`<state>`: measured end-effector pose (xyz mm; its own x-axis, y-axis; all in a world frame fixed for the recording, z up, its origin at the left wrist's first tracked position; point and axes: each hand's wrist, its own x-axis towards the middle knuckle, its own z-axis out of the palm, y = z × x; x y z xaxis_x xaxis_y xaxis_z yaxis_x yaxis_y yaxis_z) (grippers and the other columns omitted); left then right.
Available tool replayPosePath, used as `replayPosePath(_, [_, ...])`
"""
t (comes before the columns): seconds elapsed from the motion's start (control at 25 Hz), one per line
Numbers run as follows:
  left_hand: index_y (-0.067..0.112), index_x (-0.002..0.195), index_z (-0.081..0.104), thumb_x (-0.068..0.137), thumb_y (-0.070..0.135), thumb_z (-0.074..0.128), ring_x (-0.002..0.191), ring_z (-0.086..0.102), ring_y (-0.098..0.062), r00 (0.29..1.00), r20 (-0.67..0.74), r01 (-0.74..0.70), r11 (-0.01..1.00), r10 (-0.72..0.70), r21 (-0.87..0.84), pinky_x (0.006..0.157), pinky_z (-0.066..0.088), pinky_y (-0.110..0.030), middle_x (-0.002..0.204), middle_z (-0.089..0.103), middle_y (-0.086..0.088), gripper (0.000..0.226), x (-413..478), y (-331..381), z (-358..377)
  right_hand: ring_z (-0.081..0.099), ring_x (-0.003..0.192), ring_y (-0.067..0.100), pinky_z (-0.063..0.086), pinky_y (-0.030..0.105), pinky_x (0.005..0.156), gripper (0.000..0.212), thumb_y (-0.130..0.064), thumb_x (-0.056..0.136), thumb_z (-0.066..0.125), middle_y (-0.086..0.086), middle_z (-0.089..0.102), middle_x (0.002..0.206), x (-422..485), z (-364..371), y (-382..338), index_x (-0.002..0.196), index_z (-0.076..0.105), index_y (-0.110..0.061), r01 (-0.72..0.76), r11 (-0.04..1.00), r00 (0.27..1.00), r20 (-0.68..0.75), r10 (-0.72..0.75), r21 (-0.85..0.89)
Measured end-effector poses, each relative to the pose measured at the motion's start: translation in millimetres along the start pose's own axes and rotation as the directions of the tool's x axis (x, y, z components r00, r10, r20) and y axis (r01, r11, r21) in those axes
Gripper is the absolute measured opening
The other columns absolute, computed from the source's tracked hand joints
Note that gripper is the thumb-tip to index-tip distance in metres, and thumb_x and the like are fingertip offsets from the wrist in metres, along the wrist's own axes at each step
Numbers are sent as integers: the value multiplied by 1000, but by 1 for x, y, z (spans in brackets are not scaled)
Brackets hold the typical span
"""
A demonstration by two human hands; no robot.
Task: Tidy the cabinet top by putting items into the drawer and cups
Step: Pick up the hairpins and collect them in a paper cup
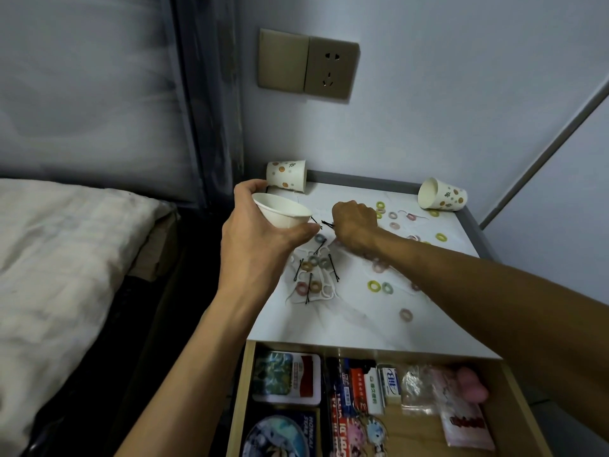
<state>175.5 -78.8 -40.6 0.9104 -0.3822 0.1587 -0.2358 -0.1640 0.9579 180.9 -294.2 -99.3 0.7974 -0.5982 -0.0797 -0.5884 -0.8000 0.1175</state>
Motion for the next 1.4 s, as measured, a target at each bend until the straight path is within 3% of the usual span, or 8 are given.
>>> replayPosePath(0.16, [28,130,44,62,31,90,90,57,-1,1000,-8,2,1000,-2,12,71,49,-19,109,58,8,82,0,0,-2,66,94,34,43,29,67,9,-9,89,60,16,68,98,11,8,18,92,66,-4,-118,925,991,-10,130,362])
replayPosePath(0.36, [28,133,43,61,35,90,100,59,-13,1000,0,3,999,-3,46,83,54,-31,116,59,4,87,1,0,-1,65,72,16,53,26,70,14,-6,97,51,12,71,86,8,-21,38,96,64,-2,5,531,983,-101,153,847])
replayPosePath(0.6, [27,134,42,60,34,90,101,57,-17,1000,27,-10,995,8,104,83,53,-34,113,57,5,88,-4,4,1,58,60,3,47,16,59,13,-14,88,69,-5,71,74,-40,-106,28,98,77,-15,463,608,886,-355,-298,645])
replayPosePath(0.88, [27,135,40,63,34,88,97,62,-13,996,70,-67,988,57,139,81,54,-33,112,62,9,86,-15,7,-7,64,80,-3,47,11,75,16,-18,83,75,-9,74,93,-84,-134,-20,98,78,-19,737,551,637,-129,-760,390])
replayPosePath(1.0, [27,131,42,62,34,89,100,59,-15,998,26,-69,986,66,150,80,49,-29,113,62,6,84,-12,5,-20,65,80,0,51,19,77,11,-17,86,72,-4,73,92,-60,-122,-17,96,76,-13,616,487,763,-316,-564,619])
replayPosePath(1.12, [27,132,42,62,33,90,101,56,-15,998,-9,-58,987,60,152,79,44,-25,113,60,5,85,-10,2,-31,62,70,3,47,24,72,11,-17,85,74,3,74,87,-14,-79,-2,91,77,-8,305,735,952,-196,-234,606])
replayPosePath(1.2, [26,133,42,62,33,90,102,56,-15,998,-20,-58,988,61,143,80,45,-25,114,60,4,86,-9,1,-38,64,78,10,47,25,72,14,-17,82,76,7,75,92,10,-36,-1,90,77,-6,143,864,990,-56,-132,483])
replayPosePath(1.4, [26,136,41,61,35,90,108,56,-17,997,-42,-65,986,72,153,87,49,-30,120,60,2,89,-3,-3,-47,67,93,30,55,37,83,25,-26,79,79,15,72,98,31,19,-18,93,74,-5,-53,871,991,-79,105,489])
